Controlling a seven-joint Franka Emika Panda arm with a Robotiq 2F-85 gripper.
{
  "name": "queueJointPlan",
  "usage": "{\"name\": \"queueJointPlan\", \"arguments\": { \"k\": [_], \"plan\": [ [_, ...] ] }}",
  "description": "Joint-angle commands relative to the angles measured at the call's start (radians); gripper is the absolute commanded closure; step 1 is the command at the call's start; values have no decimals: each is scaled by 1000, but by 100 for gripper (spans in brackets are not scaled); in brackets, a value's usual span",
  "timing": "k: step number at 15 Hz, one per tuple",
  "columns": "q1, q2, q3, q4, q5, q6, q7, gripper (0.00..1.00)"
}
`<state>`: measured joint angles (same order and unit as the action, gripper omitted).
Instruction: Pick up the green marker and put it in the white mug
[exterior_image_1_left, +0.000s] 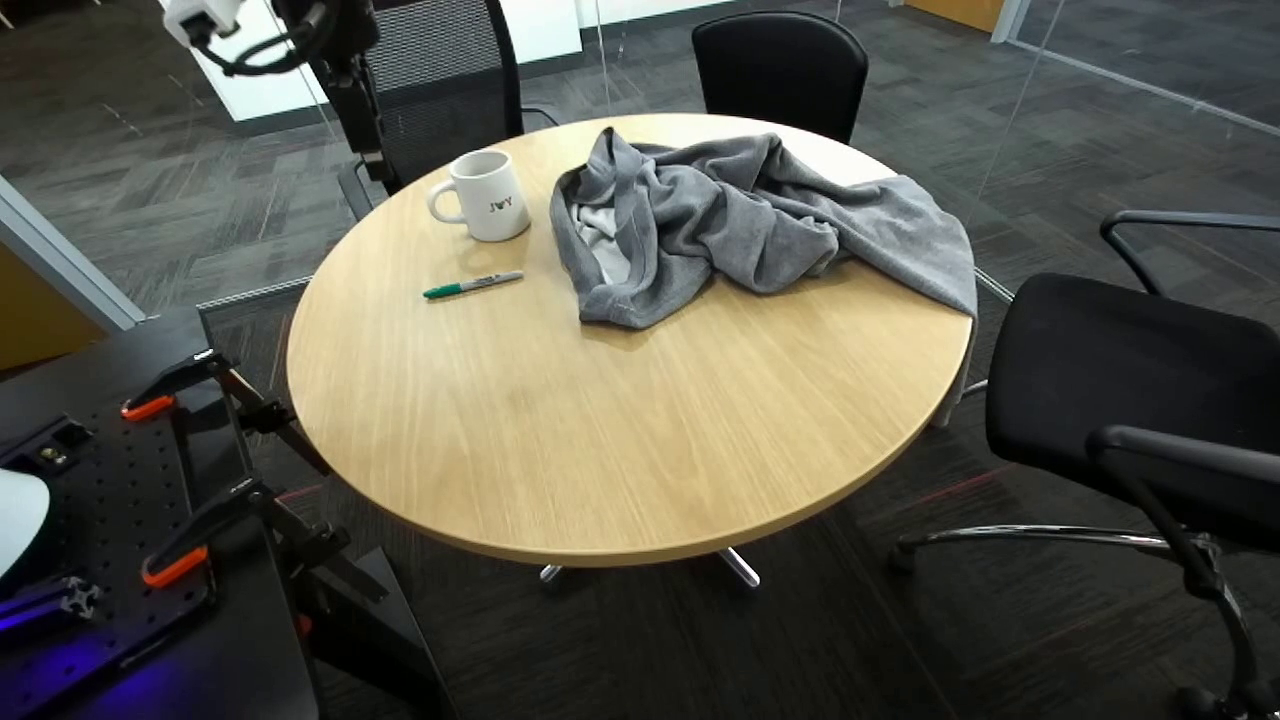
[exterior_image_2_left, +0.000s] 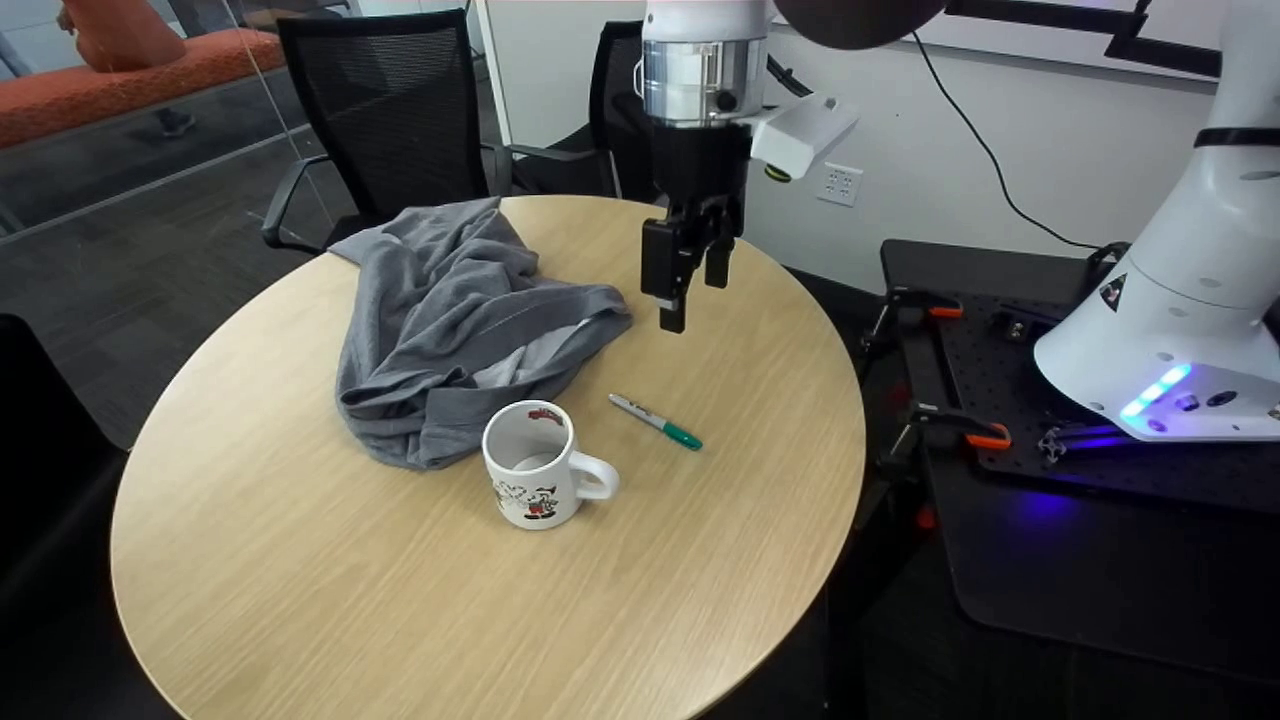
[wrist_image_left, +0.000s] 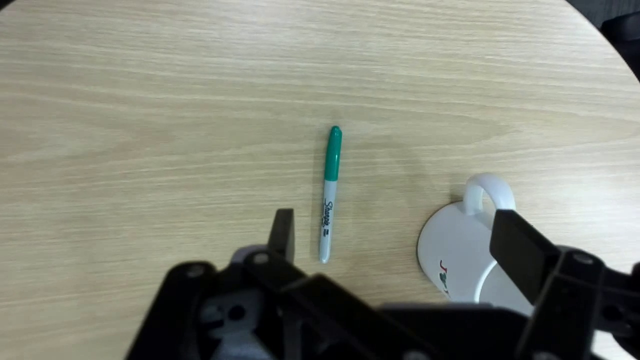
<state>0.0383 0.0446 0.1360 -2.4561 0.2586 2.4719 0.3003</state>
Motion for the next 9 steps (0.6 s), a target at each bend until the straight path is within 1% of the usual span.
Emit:
{"name": "queueJointPlan", "arguments": {
  "k": [1,3,7,9],
  "plan": [
    [21,104,-17,40,17,66,-15,0],
    [23,151,-16,49,21,114,-16,0],
    [42,232,-25,58,2,237,31,0],
    [52,261,-33,63,-4,277,44,0]
  ]
}}
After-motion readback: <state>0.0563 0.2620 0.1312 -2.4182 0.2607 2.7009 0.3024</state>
